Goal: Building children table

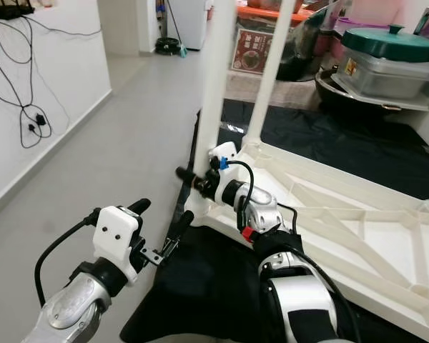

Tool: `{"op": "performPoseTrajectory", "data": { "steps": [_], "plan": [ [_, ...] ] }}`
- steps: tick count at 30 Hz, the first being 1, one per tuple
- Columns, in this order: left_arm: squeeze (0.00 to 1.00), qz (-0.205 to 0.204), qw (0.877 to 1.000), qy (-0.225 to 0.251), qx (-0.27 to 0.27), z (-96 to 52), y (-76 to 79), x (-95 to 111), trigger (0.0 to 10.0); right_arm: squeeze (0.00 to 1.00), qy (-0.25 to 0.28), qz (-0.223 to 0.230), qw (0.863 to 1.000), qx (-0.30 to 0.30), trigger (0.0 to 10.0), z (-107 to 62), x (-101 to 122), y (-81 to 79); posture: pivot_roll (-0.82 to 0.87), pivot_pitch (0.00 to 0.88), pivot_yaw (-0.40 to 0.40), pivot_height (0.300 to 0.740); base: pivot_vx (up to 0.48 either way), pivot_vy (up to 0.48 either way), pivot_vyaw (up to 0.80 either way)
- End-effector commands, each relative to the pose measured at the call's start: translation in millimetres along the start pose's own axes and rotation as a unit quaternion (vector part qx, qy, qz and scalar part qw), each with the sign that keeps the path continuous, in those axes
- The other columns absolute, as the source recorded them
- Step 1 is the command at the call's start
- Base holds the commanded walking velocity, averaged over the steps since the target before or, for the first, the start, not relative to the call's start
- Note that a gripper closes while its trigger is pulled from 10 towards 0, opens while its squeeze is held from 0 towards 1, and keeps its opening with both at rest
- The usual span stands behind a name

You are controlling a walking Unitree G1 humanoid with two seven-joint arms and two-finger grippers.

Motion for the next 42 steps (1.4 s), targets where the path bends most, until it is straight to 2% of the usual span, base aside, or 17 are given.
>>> {"op": "performPoseTrajectory", "data": {
  "steps": [1,3,9,10,11,12,13,14,17,18,24,29,30,34,40,41,42],
  "plan": [
    [0.00,0.006,1.000,-0.004,0.003,-0.3,-0.8,-2,10.0,0.00,0.031,-0.019,0.995,-0.096,0.0,-6.9,15,35.0,0.12,0.000,-0.096,0.740,0.000,0.000,0.00],
    [0.00,0.005,1.000,-0.004,0.002,0.0,0.0,-2,10.0,0.00,0.006,-0.024,0.974,-0.227,0.0,-29.1,-3,47.0,0.13,0.000,-0.104,0.740,0.000,0.000,0.00],
    [0.00,0.005,1.000,-0.004,-0.001,0.9,1.0,-2,10.0,0.00,-0.012,0.000,0.972,-0.235,0.0,-38.3,-20,18.9,0.13,0.000,-0.103,0.740,0.000,0.000,0.00],
    [0.00,0.005,1.000,-0.004,0.000,1.1,0.9,-2,10.0,0.00,-0.003,0.020,0.979,-0.202,10.0,-32.5,-20,3.1,0.13,0.000,-0.103,0.740,0.000,0.000,0.00],
    [0.00,0.005,1.000,-0.004,0.000,1.1,0.9,-2,10.0,0.00,-0.003,0.020,0.979,-0.202,10.0,-32.5,-20,3.1,0.13,0.000,-0.103,0.740,0.000,0.000,0.00],
    [0.00,0.005,1.000,-0.004,0.000,1.2,0.8,-2,10.0,0.70,0.019,0.034,0.986,-0.161,10.0,-26.2,-14,-11.1,0.13,0.000,-0.105,0.740,0.000,0.000,0.00],
    [0.00,0.005,1.000,-0.004,0.000,1.2,0.8,-2,10.0,0.70,0.019,0.034,0.986,-0.161,10.0,-26.2,-14,-11.1,0.13,0.000,-0.105,0.740,0.000,0.000,0.00],
    [0.00,0.005,1.000,-0.004,0.000,1.3,0.8,-2,10.0,1.00,0.044,0.055,0.991,-0.110,10.0,-18.7,-5,-24.0,0.13,0.000,-0.104,0.740,0.000,0.000,0.00],
    [0.00,0.005,1.000,-0.004,0.000,1.5,0.6,-2,10.0,1.00,0.075,0.047,0.991,-0.097,10.0,-14.0,8,-23.2,0.12,0.000,-0.106,0.740,0.000,0.000,0.00],
    [0.00,0.005,1.000,-0.003,0.001,1.8,-0.1,-2,10.0,0.00,0.115,0.060,0.990,-0.057,10.0,-6.2,30,-19.1,0.13,0.000,-0.108,0.740,0.000,0.000,0.00],
    [0.00,0.006,1.000,-0.003,0.003,2.0,-1.1,-2,10.0,0.00,0.089,0.067,0.986,0.123,10.0,-2.5,41,-31.7,0.12,0.000,-0.106,0.740,0.000,0.000,0.00],
    [0.00,0.007,1.000,-0.003,0.003,2.5,-1.3,-2,10.0,0.00,0.021,0.101,0.951,0.291,10.0,-14.3,32,-45.8,0.13,0.000,-0.106,0.740,0.000,0.000,0.00],
    [0.00,0.009,1.000,-0.003,0.004,2.5,-1.8,-2,10.0,0.00,-0.022,0.106,0.910,0.401,10.0,-26.7,25,-54.4,0.13,0.000,-0.113,0.740,0.000,0.000,0.00],
    [0.00,0.011,1.000,-0.003,0.006,2.7,-2.9,-1,10.0,0.00,-0.101,0.081,0.829,0.544,10.0,-50.9,5,-65.4,0.14,0.000,-0.114,0.740,0.000,0.000,0.00],
    [0.00,0.009,1.000,-0.002,0.008,2.6,-3.8,-1,10.0,0.00,-0.119,0.072,0.825,0.548,10.0,-49.7,-5,-69.2,0.14,0.000,-0.113,0.740,0.000,0.000,0.00],
    [0.00,0.009,1.000,-0.003,0.008,2.5,-3.7,-1,10.0,0.00,-0.107,0.053,0.865,0.487,0.0,-36.4,-8,-66.4,0.13,0.001,-0.109,0.740,0.000,0.000,0.00],
    [0.00,0.009,1.000,-0.003,0.008,2.6,-3.6,-1,10.0,0.00,-0.086,0.041,0.895,0.437,0.0,-26.0,-6,-63.5,0.13,0.001,-0.109,0.740,0.000,0.000,0.00]
  ]
}}
Point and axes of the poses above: a point about 5 cm out from each wrist's last joint towards the gripper, its own z axis pointing out of the wrist towards the gripper, its own x axis along the axis of the wrist's last joint, y = z × x, the point moved 3 cm from there along z, pointing out of the wrist towards the gripper, and after that the axes turned 6 degrees about z, right-handed, at the moved point
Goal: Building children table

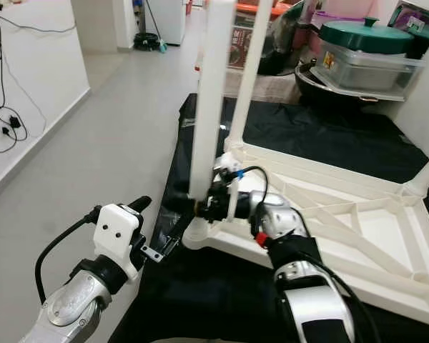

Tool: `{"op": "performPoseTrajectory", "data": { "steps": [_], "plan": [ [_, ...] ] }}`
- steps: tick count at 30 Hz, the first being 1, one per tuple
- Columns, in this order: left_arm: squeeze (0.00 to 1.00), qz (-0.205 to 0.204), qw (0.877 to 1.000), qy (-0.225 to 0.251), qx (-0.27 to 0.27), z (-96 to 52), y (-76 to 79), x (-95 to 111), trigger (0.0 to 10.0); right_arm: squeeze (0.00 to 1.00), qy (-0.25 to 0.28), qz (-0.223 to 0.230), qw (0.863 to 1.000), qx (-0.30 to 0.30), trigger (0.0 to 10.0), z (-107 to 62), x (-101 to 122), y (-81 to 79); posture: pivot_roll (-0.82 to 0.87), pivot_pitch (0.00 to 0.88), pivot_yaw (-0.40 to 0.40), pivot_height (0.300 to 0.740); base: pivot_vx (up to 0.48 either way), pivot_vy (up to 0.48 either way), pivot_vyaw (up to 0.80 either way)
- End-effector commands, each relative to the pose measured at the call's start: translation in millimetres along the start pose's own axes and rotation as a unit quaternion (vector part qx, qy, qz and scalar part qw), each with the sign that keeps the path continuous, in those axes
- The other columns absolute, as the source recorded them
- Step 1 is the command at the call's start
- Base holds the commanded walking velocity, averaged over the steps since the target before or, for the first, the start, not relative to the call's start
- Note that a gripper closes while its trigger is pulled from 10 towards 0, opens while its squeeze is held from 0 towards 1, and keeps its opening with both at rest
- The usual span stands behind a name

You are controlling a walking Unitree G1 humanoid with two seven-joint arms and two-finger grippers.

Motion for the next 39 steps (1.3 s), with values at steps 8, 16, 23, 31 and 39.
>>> {"op": "performPoseTrajectory", "data": {
  "steps": [8,16,23,31,39],
  "plan": [
    [0.00,0.002,1.000,-0.009,0.001,0.4,0.1,-4,10.0,0.00,0.125,-0.024,0.957,-0.260,0.0,-10.0,39,42.4,0.13,0.000,-0.107,0.740,0.000,0.000,0.00],
    [0.00,0.001,1.000,-0.009,-0.001,0.0,0.7,-4,10.0,0.00,0.118,-0.047,0.832,-0.540,0.0,-49.9,28,71.0,0.12,0.003,-0.100,0.740,0.000,0.000,0.00],
    [0.00,0.002,1.000,-0.009,0.000,0.5,0.2,-4,10.0,0.00,0.083,0.009,0.702,-0.707,0.0,-60.2,-20,45.6,0.13,0.007,-0.106,0.740,0.000,0.000,0.00],
    [0.00,0.001,1.000,-0.009,-0.001,0.9,1.1,-4,10.0,1.00,0.154,0.003,0.755,-0.638,10.0,-33.2,-2,40.9,0.12,0.007,-0.104,0.740,0.000,0.000,0.00],
    [0.00,0.001,1.000,-0.010,-0.003,0.2,2.0,-5,10.0,0.00,0.215,-0.017,0.837,-0.503,10.0,-21.9,35,39.9,0.12,0.000,-0.105,0.740,0.000,0.000,0.00]
  ]
}}
Point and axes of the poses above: a point about 5 cm out from each wrist's last joint towards the gripper, its own z axis pointing out of the wrist towards the gripper, its own x axis along the axis of the wrist's last joint, y = z × x, the point moved 3 cm from there along z, pointing out of the wrist towards the gripper, and after that the axes turned 6 degrees about z, right-handed, at the moved point
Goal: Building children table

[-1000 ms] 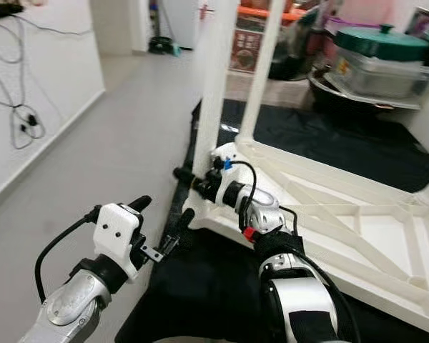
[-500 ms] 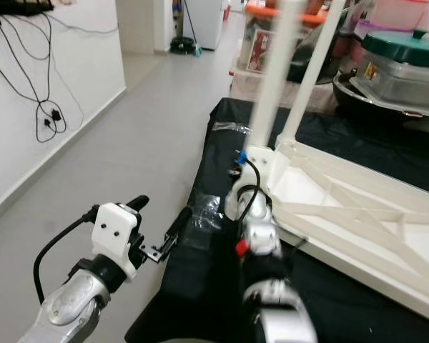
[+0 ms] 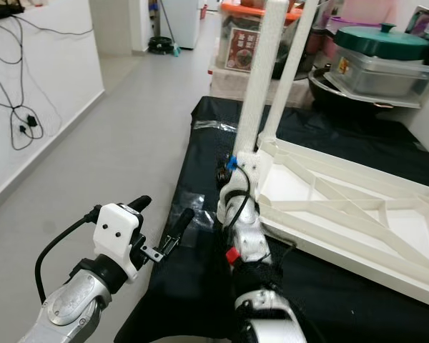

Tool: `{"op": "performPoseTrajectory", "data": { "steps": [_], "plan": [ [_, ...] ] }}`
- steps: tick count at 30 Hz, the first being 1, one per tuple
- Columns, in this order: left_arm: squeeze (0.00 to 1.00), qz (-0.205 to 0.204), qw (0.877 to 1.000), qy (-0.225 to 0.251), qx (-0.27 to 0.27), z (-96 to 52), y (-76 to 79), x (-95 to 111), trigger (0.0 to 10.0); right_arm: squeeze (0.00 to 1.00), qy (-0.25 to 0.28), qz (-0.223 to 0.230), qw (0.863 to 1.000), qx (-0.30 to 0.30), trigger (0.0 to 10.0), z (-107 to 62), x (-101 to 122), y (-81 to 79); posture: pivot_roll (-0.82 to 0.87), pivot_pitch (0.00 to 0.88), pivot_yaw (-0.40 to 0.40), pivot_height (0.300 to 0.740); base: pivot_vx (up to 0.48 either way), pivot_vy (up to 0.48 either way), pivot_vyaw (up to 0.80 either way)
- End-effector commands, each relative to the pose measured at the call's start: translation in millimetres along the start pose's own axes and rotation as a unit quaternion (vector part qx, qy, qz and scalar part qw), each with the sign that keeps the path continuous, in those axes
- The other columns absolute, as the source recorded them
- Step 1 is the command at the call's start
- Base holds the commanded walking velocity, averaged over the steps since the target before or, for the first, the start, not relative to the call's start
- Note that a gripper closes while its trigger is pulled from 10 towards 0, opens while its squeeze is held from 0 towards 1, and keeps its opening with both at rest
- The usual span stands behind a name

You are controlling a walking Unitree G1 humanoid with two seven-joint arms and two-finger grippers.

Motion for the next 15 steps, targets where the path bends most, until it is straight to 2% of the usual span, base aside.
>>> {"op": "performPoseTrajectory", "data": {
  "steps": [1,2,4,6,7,8,9,10,11,12,14,15],
  "plan": [
    [0.00,0.002,1.000,-0.011,0.000,-0.8,1.2,-6,10.0,0.00,-0.020,0.039,0.994,0.099,10.0,2.6,2,-6.0,0.12,0.000,-0.102,0.740,0.000,0.000,0.00],
    [0.00,0.002,1.000,-0.011,0.000,-0.8,1.2,-6,10.0,0.00,-0.032,0.055,0.986,0.157,10.0,2.1,4,-9.2,0.12,0.000,-0.100,0.740,0.000,0.000,0.00],
    [0.00,0.002,1.000,-0.011,0.000,-0.8,1.2,-6,10.0,0.00,-0.032,0.055,0.986,0.157,10.0,2.1,4,-9.2,0.12,0.000,-0.100,0.740,0.000,0.000,0.00],
    [0.00,0.001,1.000,-0.011,0.000,-0.8,1.3,-6,10.0,0.00,-0.064,0.081,0.957,0.272,10.0,-3.4,7,-16.4,0.12,0.000,-0.101,0.740,0.000,0.000,0.00],
    [0.00,0.001,1.000,-0.011,-0.001,-0.7,1.5,-6,10.0,0.00,-0.094,0.095,0.932,0.338,10.0,-10.0,6,-21.9,0.12,0.000,-0.098,0.740,0.000,0.000,0.00],
    [0.00,0.001,1.000,-0.011,-0.001,-0.7,1.5,-6,10.0,0.00,-0.094,0.095,0.932,0.338,10.0,-10.0,6,-21.9,0.12,0.000,-0.098,0.740,0.000,0.000,0.00],
    [0.00,0.001,1.000,-0.010,-0.002,-0.4,1.8,-5,10.0,0.00,-0.134,0.089,0.900,0.404,10.0,-19.2,0,-27.3,0.12,0.000,-0.097,0.740,0.000,0.000,0.00],
    [0.00,0.001,1.000,-0.010,-0.002,-0.4,1.8,-5,10.0,0.00,-0.134,0.089,0.900,0.404,10.0,-19.2,0,-27.3,0.12,0.000,-0.097,0.740,0.000,0.000,0.00],
    [0.00,0.001,1.000,-0.010,-0.002,-0.2,2.0,-5,10.0,0.00,-0.161,0.085,0.877,0.445,10.0,-25.7,-4,-29.4,0.12,0.000,-0.097,0.740,0.000,0.000,0.00],
    [0.00,0.001,1.000,-0.009,-0.002,0.2,2.1,-5,10.0,0.00,-0.188,0.064,0.842,0.502,10.0,-37.0,-10,-31.8,0.13,0.000,-0.102,0.740,0.000,0.000,0.00],
    [0.00,0.001,1.000,-0.009,-0.002,0.2,2.1,-5,10.0,0.00,-0.188,0.064,0.842,0.502,10.0,-37.0,-10,-31.8,0.13,0.000,-0.102,0.740,0.000,0.000,0.00],
    [0.00,0.001,1.000,-0.009,-0.002,0.3,1.9,-5,10.0,0.00,-0.206,0.043,0.815,0.540,10.0,-44.2,-16,-33.2,0.13,0.000,-0.100,0.740,0.000,0.000,0.00]
  ]
}}
Point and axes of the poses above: a point about 5 cm out from each wrist's last joint towards the gripper, its own z axis pointing out of the wrist towards the gripper, its own x axis along the axis of the wrist's last joint, y = z × x, the point moved 3 cm from there along z, pointing out of the wrist towards the gripper, and after that the axes turned 6 degrees about z, right-handed, at the moved point
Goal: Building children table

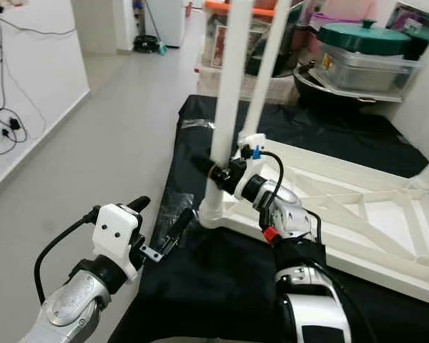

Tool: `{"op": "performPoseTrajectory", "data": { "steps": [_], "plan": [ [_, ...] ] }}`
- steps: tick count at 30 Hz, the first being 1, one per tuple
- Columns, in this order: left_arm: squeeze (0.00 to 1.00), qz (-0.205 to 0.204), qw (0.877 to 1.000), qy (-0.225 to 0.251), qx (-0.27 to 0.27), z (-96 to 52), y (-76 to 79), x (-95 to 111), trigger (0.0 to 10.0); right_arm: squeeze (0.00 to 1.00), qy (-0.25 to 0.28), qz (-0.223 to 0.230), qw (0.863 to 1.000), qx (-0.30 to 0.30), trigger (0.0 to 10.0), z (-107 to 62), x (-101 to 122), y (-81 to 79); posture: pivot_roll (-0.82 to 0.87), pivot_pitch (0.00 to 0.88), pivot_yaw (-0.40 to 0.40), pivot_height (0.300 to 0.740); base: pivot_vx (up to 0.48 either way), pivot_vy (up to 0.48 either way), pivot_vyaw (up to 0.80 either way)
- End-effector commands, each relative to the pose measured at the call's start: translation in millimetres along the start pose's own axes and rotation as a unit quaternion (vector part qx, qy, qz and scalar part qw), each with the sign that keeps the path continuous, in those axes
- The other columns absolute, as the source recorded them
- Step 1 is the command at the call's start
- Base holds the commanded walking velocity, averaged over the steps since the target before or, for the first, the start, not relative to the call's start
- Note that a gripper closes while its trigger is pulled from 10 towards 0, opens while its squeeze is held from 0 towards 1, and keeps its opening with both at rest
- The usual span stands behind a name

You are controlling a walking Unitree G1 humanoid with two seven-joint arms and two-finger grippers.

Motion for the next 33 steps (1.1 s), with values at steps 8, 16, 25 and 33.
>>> {"op": "performPoseTrajectory", "data": {
  "steps": [8,16,25,33],
  "plan": [
    [0.00,0.004,1.000,-0.008,0.001,0.6,-0.3,-4,10.0,0.00,-0.059,-0.044,0.997,0.030,0.0,23.4,-12,-3.0,0.13,0.001,-0.105,0.740,0.000,0.000,0.00],
    [0.00,0.003,1.000,-0.008,0.000,0.5,0.3,-4,10.0,0.00,0.017,-0.058,0.995,-0.076,0.0,18.8,8,16.5,0.12,0.000,-0.098,0.740,0.000,0.000,0.00],
    [0.00,0.000,1.000,-0.008,-0.002,0.7,1.8,-5,10.0,0.00,0.059,-0.063,0.739,-0.668,0.0,-73.5,-15,70.8,0.11,0.002,-0.092,0.740,0.000,0.000,0.00],
    [0.00,-0.001,1.000,-0.009,-0.002,0.8,2.2,-5,10.0,0.00,0.059,-0.046,0.737,-0.672,3.2,-58.9,-26,50.1,0.11,0.003,-0.095,0.740,0.000,0.000,0.00]
  ]
}}
Point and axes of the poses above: a point about 5 cm out from each wrist's last joint towards the gripper, its own z axis pointing out of the wrist towards the gripper, its own x axis along the axis of the wrist's last joint, y = z × x, the point moved 3 cm from there along z, pointing out of the wrist towards the gripper, and after that the axes turned 6 degrees about z, right-handed, at the moved point
